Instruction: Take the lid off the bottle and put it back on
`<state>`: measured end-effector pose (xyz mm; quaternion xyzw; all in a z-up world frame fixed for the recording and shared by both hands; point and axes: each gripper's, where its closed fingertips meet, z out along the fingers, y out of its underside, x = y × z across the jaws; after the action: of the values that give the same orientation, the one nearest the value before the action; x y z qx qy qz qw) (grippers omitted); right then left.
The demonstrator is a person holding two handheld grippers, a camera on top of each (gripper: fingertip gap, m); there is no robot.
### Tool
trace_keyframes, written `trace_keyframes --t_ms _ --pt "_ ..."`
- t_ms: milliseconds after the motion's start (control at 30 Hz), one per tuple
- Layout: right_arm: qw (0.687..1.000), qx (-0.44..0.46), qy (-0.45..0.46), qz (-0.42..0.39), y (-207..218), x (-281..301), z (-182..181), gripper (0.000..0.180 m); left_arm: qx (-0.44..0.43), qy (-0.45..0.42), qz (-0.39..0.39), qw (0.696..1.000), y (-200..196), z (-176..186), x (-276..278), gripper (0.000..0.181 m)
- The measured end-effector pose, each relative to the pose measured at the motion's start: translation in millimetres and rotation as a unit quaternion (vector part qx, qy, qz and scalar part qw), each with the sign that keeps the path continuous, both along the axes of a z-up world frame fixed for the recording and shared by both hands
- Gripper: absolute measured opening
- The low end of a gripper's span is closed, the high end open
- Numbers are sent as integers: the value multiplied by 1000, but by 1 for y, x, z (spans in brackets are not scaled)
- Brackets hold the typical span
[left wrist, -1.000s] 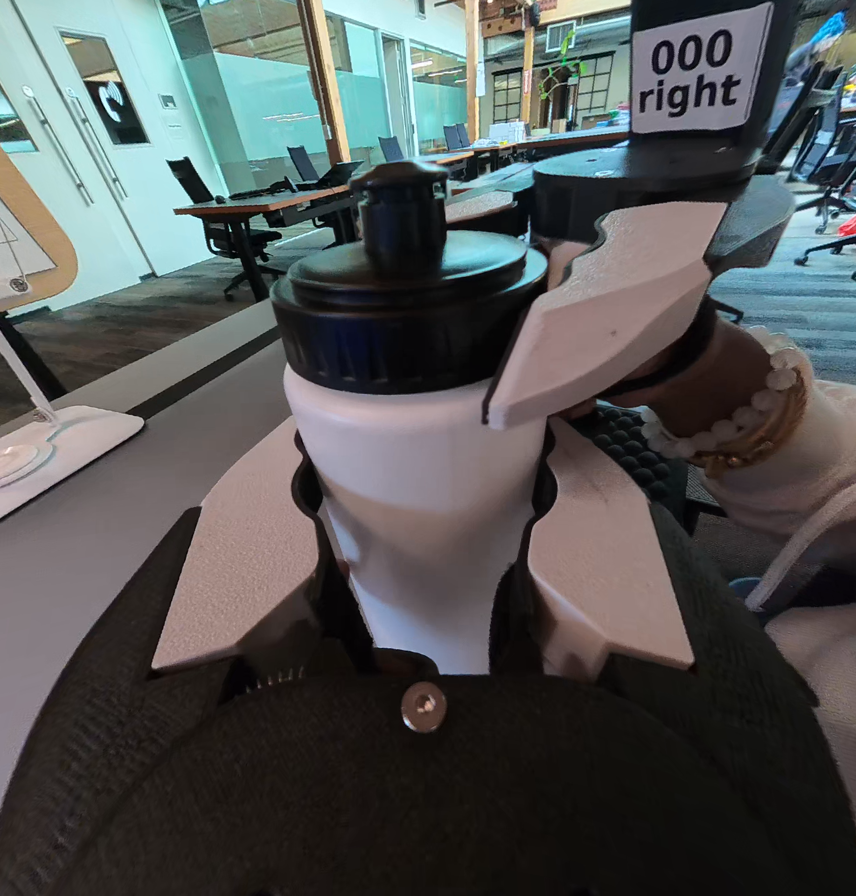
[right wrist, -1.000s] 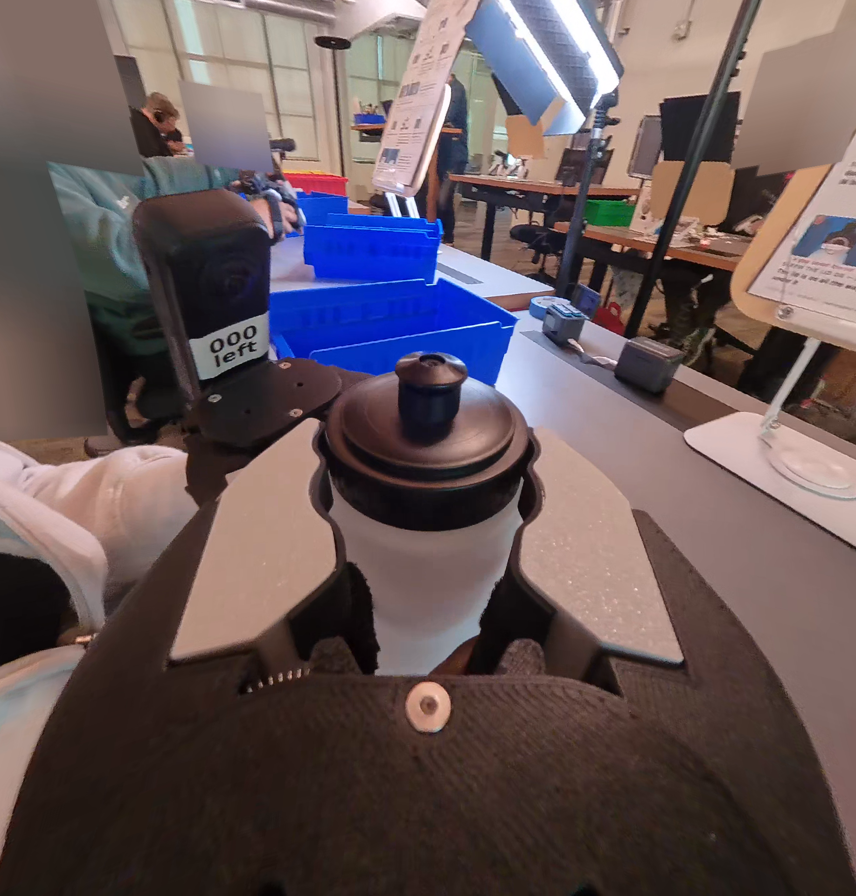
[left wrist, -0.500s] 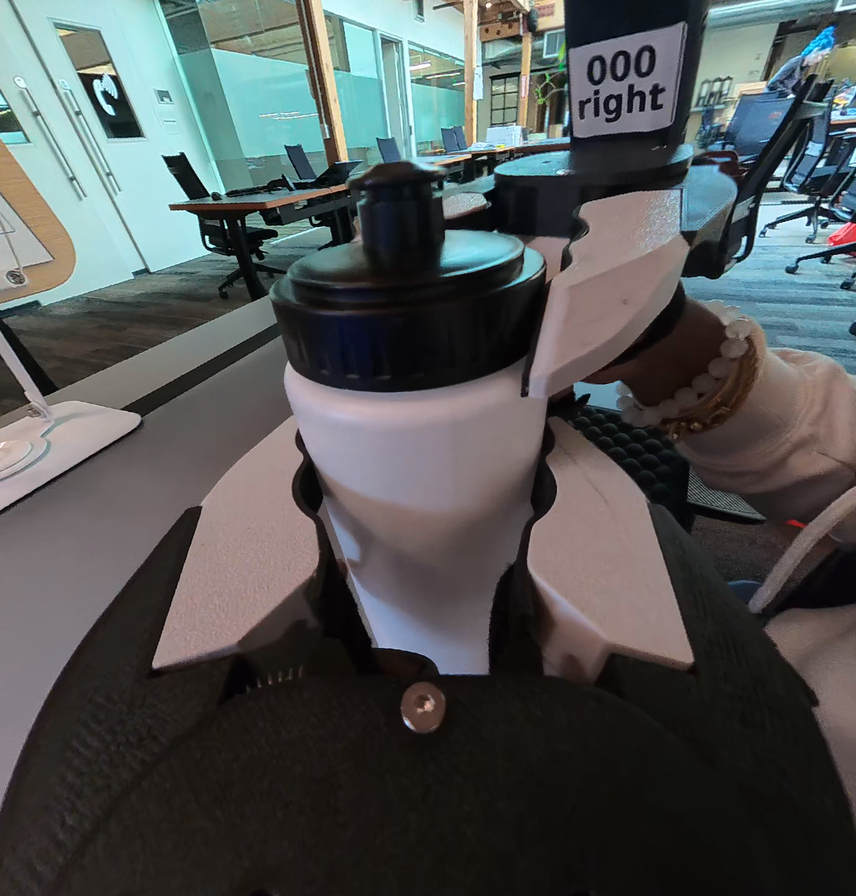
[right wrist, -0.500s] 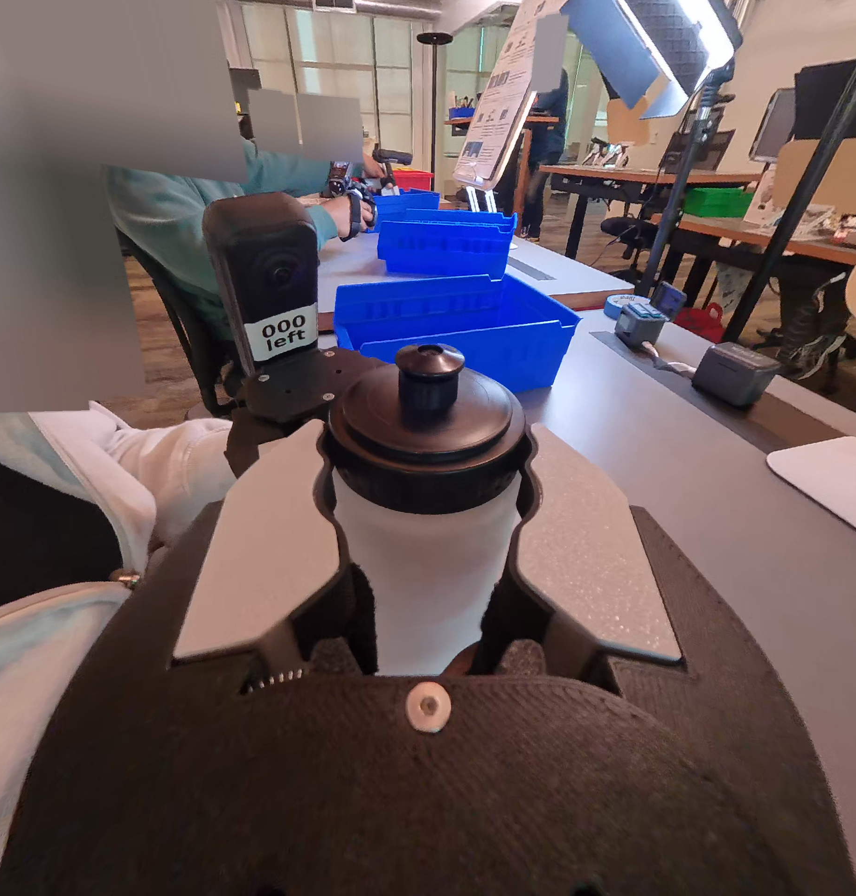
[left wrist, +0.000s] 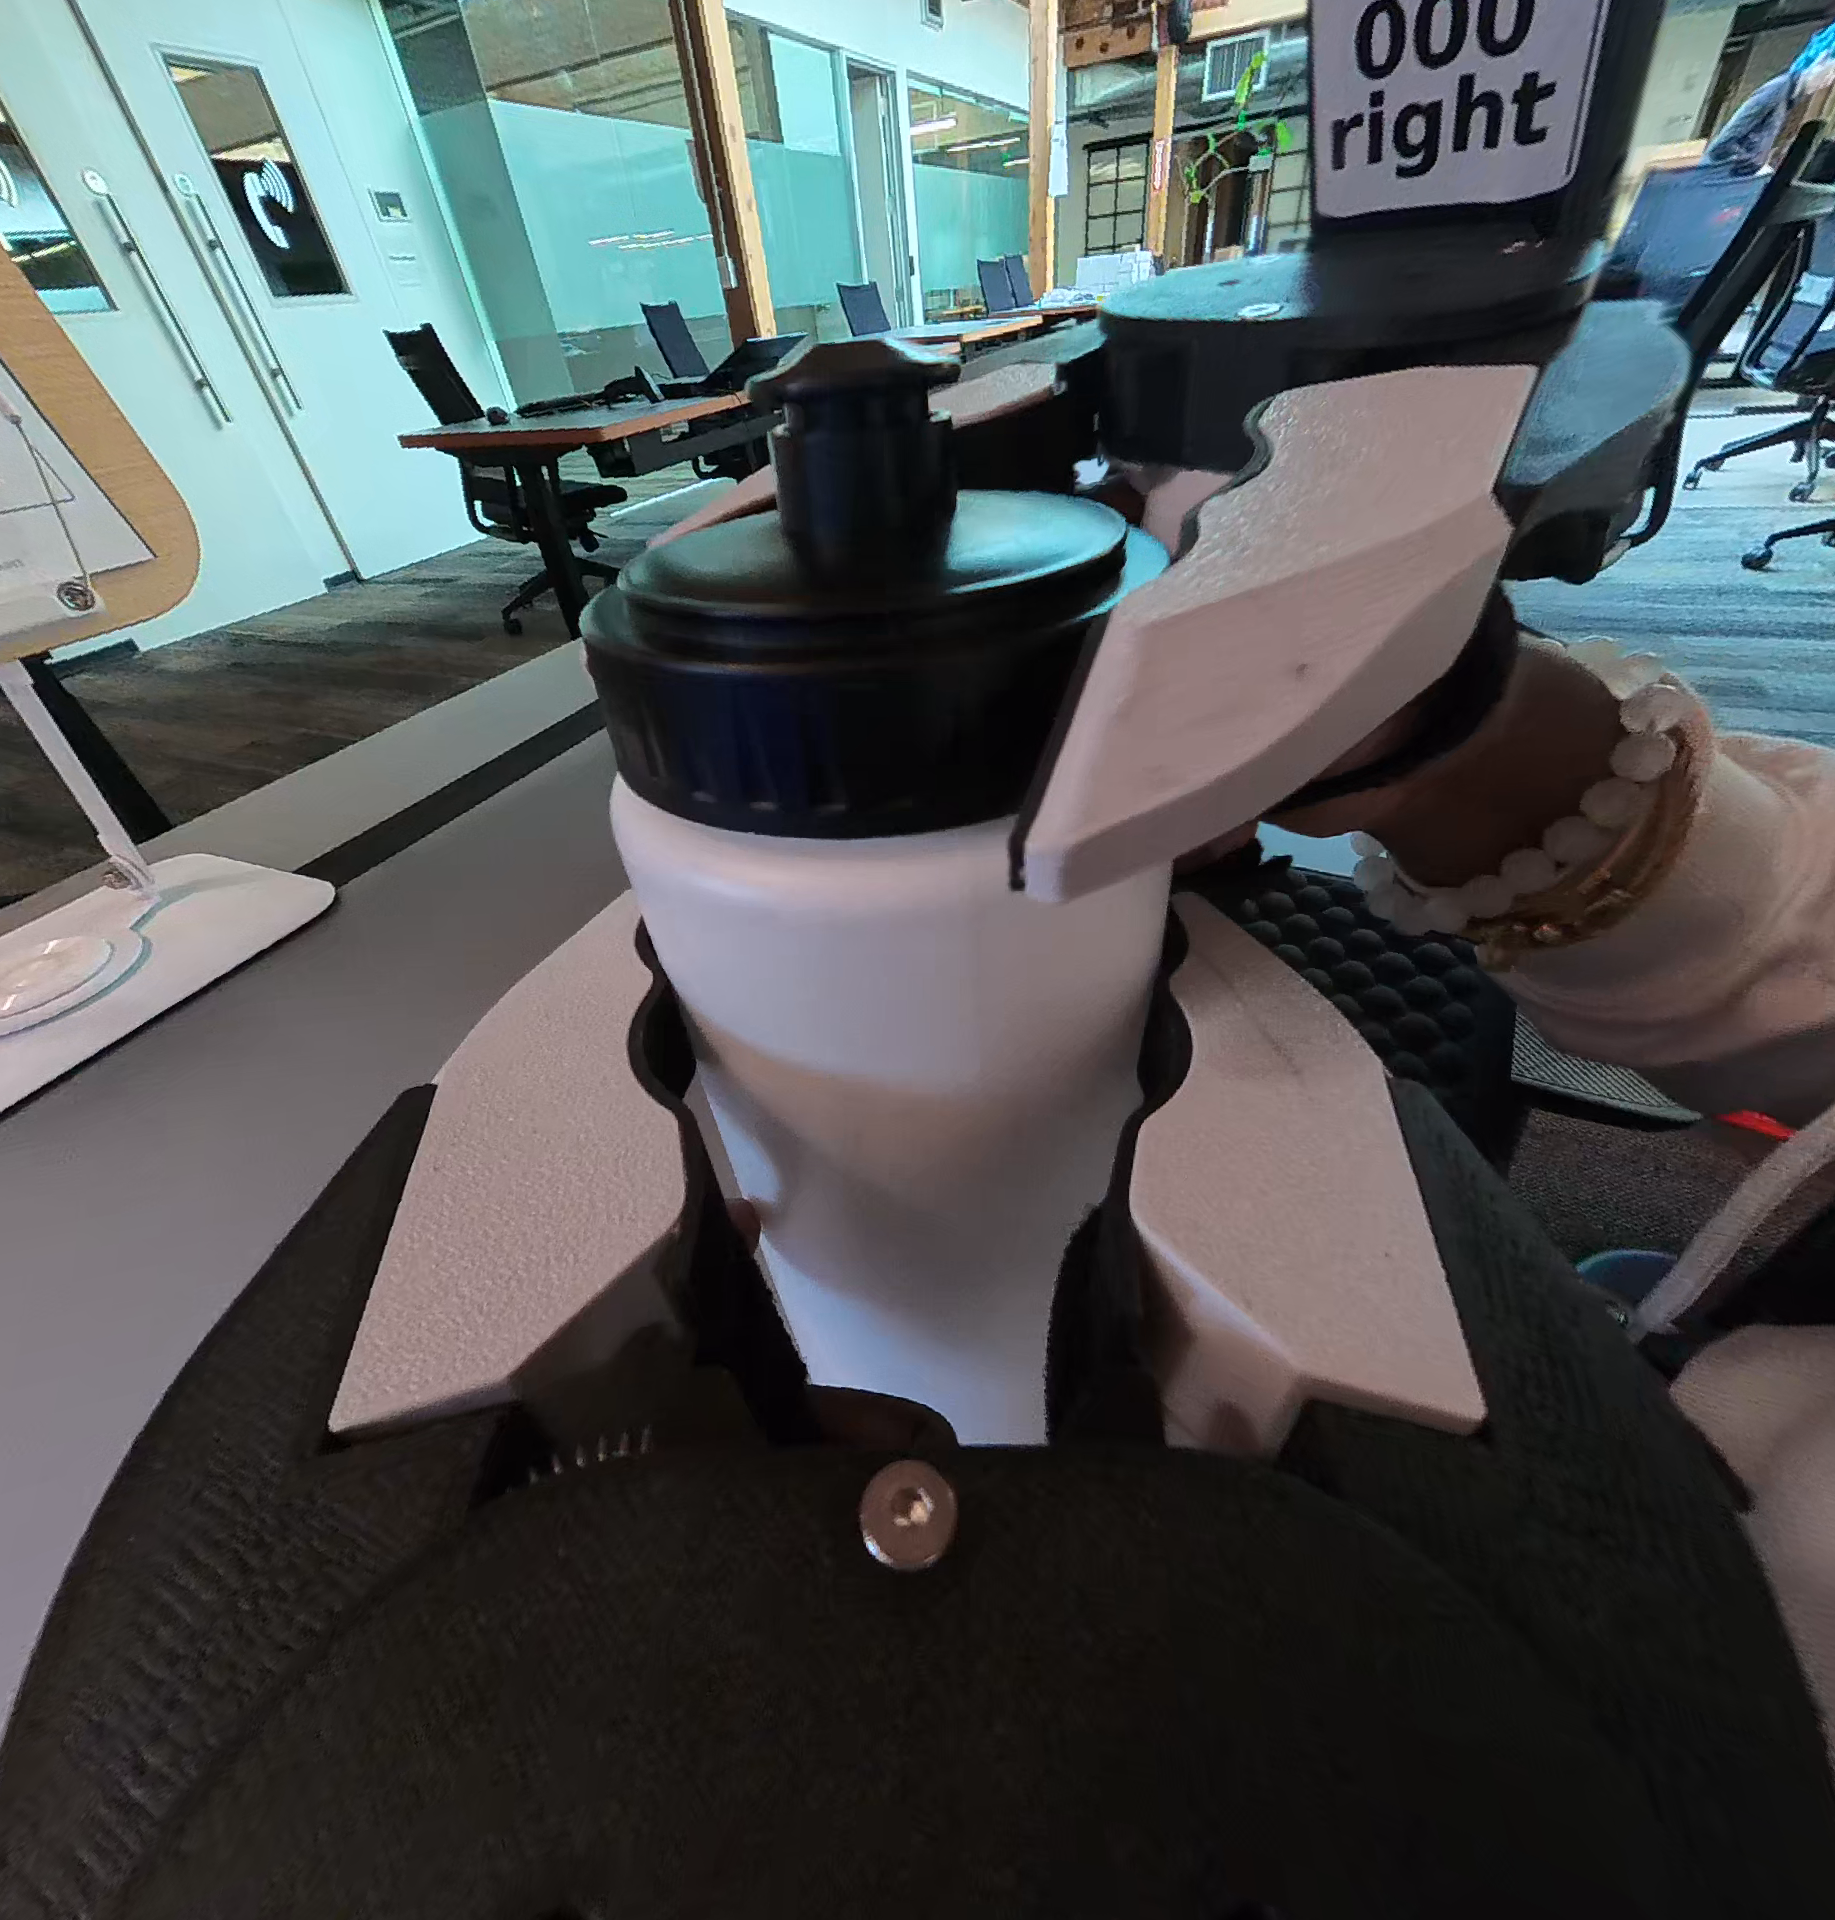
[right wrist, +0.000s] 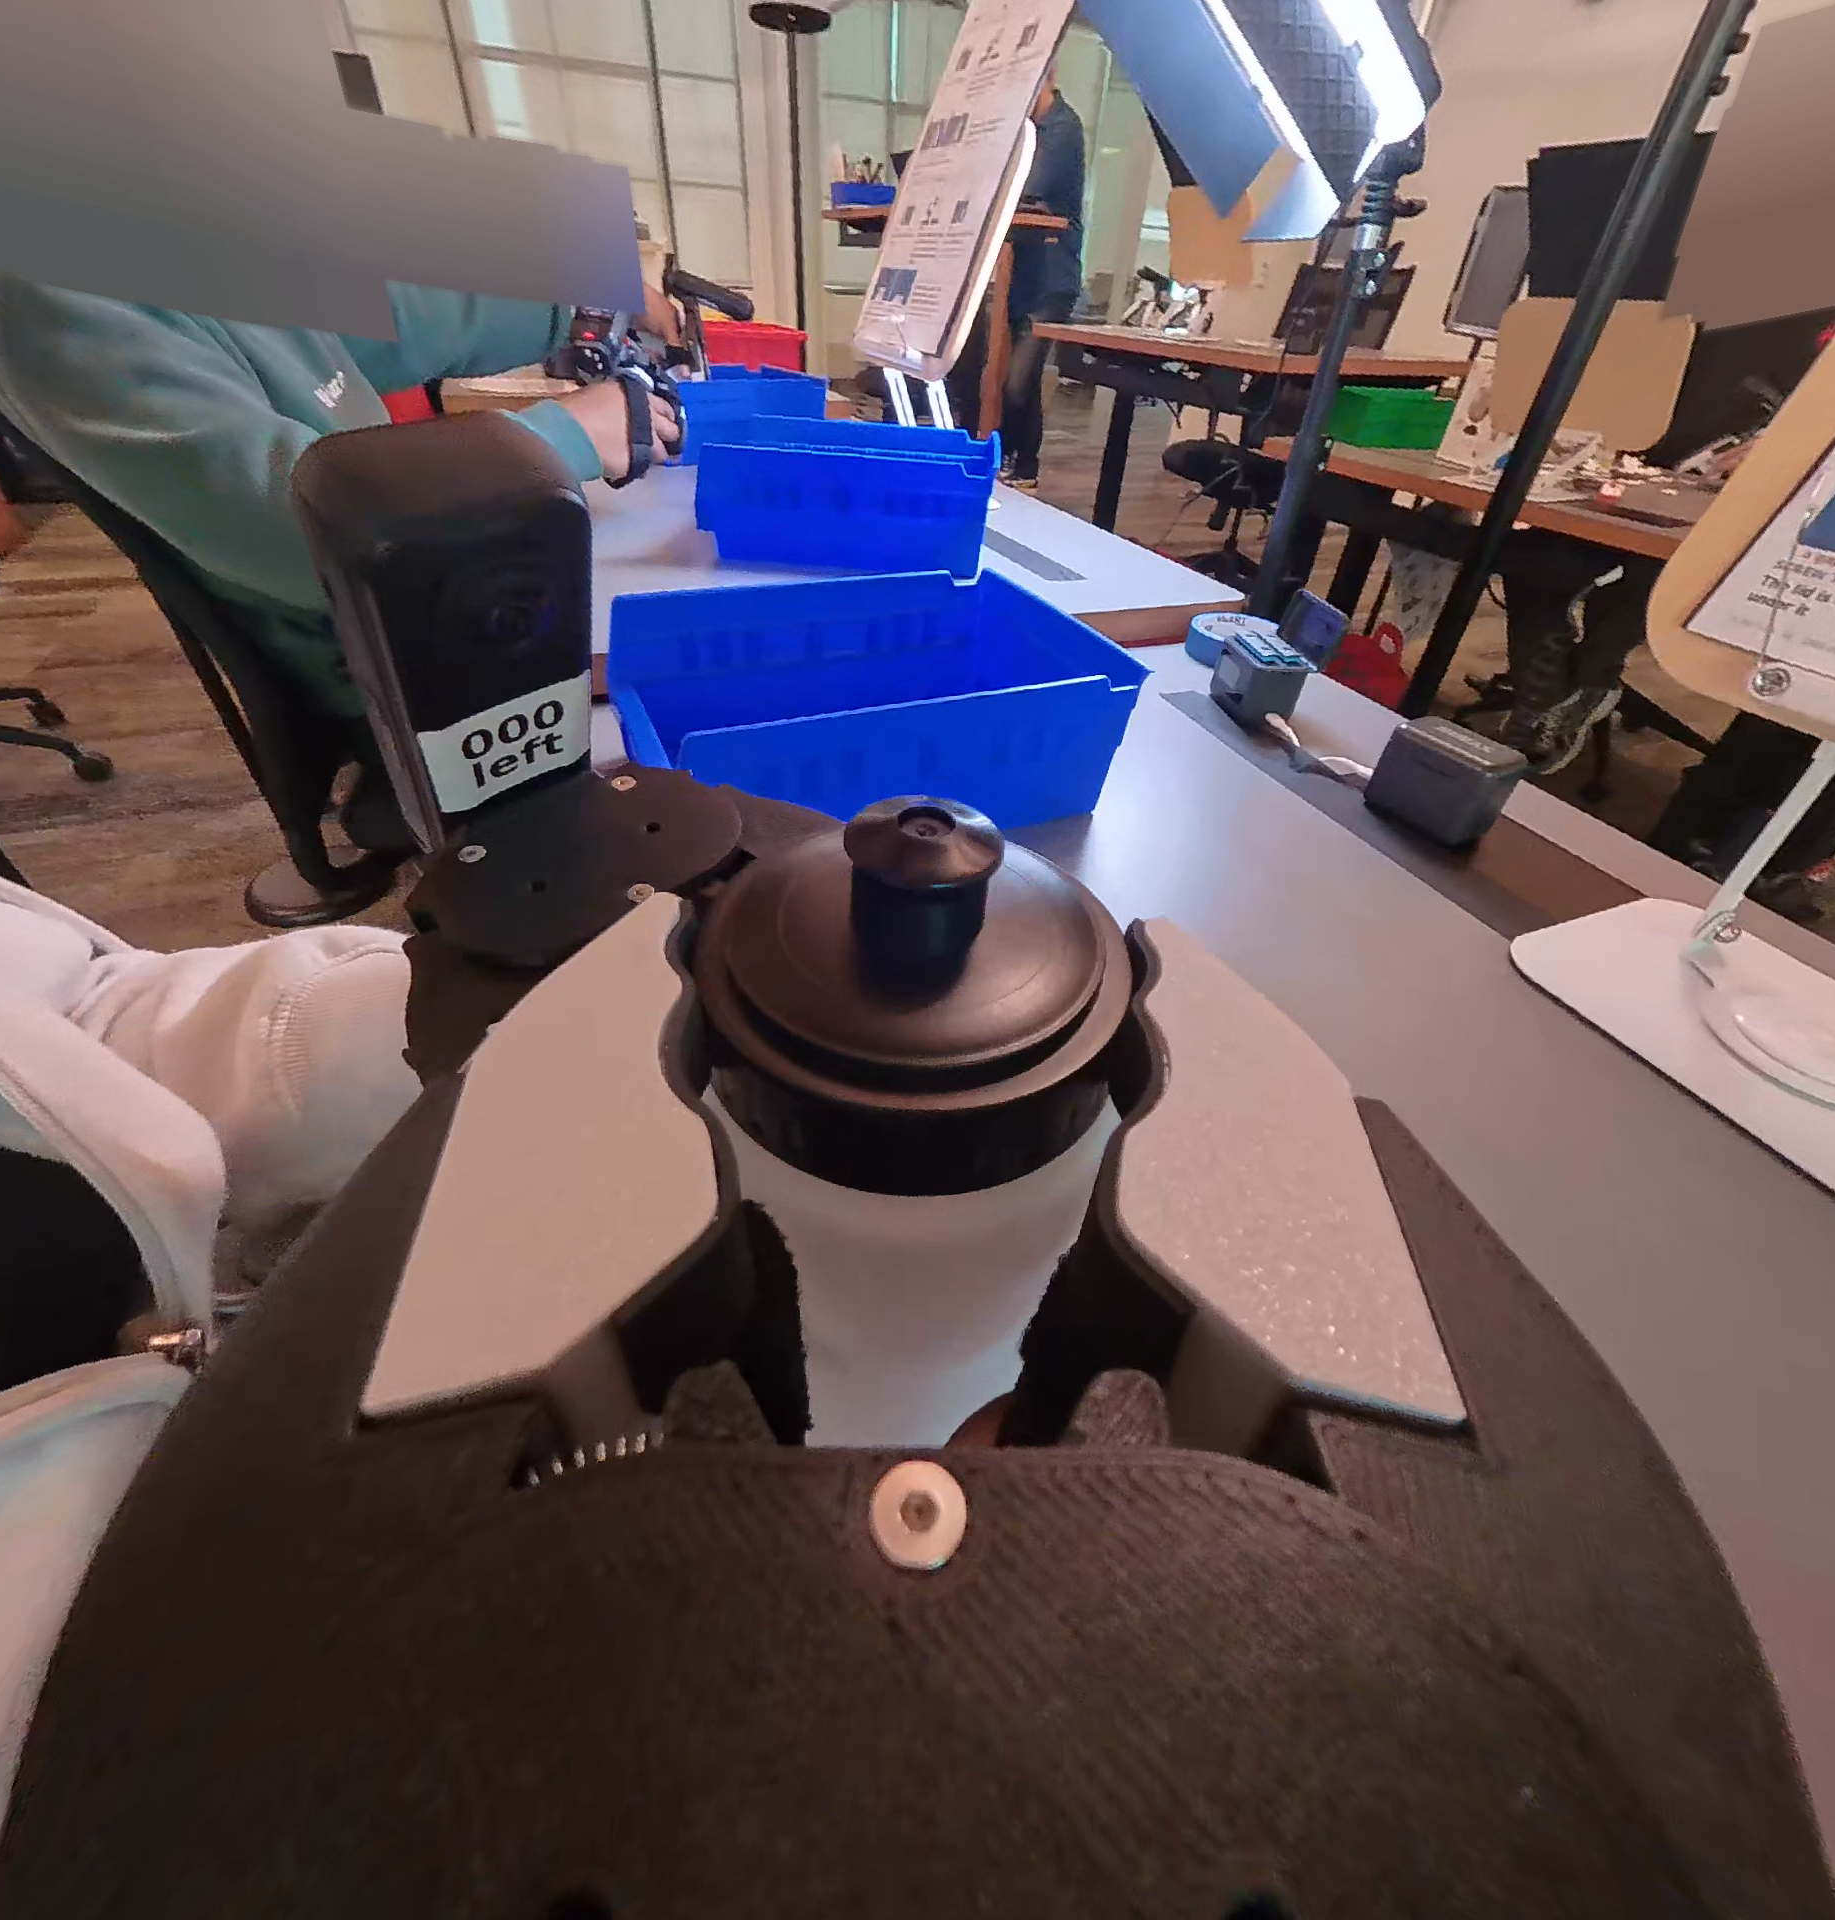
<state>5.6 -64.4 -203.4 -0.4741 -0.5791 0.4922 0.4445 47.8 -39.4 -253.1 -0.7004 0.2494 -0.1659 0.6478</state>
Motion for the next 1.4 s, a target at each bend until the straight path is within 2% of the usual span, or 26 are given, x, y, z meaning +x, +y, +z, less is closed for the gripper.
trace_keyframes --t_ms 267,400,500,600,667,733,800,867,933,1067,1167,1267,1400 --pt "999 -5 2 50 0 -1 0 77 -15 4 -14 1000 2 -1 -1 87" --pt "996 -9 0 92 -4 1 0 77 -22 5 -46 999 -1 -2 3 87" --pt "982 -28 10 186 -16 10 1 77 -26 4 -102 994 -10 -2 11 87" --pt "949 -35 9 312 -30 22 1 77 -32 3 -163 986 -20 -2 21 87" --pt "936 -49 10 349 -31 23 3 77 -36 -7 -163 986 -20 -1 21 87" --pt "943 -50 14 330 -28 18 4 78 -29 -21 -126 991 -15 0 16 87" --pt "972 -37 46 227 -15 7 7 103 -16 -30 -47 998 -6 1 4 88" --pt "992 -9 71 108 -3 5 10 109 4 -23 30 999 -1 1 -8 88" --pt "996 21 83 26 -7 10 11 108 17 -11 77 997 -1 2 -12 88" --pt "993 30 86 -76 -12 12 16 91 38 -2 108 993 -2 3 -10 88" --pt "991 59 66 -97 -5 9 13 79 33 -1 95 995 -3 2 -8 88" --pt "996 52 55 -49 -9 10 13 68 22 -20 38 999 -7 2 -4 88" --pt "997 43 51 25 -14 9 13 67 11 -32 -27 999 -13 2 -1 88"
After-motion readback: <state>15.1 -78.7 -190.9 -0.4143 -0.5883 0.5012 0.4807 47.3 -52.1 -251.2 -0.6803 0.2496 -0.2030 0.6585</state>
